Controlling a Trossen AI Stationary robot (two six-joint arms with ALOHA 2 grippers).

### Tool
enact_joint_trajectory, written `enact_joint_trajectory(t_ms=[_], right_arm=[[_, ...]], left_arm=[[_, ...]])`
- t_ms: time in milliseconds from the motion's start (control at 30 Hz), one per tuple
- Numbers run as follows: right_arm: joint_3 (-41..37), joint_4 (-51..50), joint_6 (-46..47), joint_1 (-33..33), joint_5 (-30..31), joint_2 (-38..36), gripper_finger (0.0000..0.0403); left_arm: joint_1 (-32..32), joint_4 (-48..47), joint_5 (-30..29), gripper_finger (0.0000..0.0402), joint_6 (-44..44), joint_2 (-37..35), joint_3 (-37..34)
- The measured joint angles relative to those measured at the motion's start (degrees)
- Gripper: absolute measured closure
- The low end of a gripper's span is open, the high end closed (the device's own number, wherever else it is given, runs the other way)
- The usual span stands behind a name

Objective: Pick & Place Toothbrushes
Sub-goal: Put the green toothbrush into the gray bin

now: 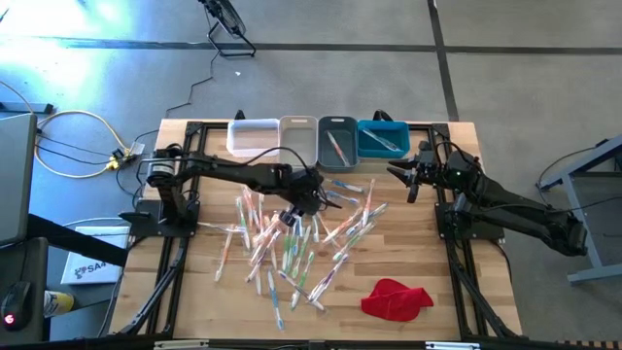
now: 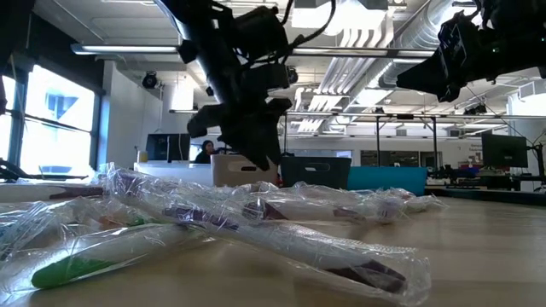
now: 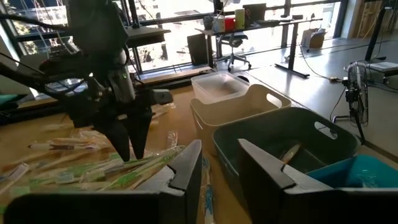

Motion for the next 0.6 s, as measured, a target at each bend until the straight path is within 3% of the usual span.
enact_joint_trajectory(t_ms=[600], right_arm=[[0.0,0.0,-1.3,0.0,0.0,0.0,0.031]], left_arm=[[0.0,-2.0,-1.4,0.0265,-1.1,1.8,-0.1]])
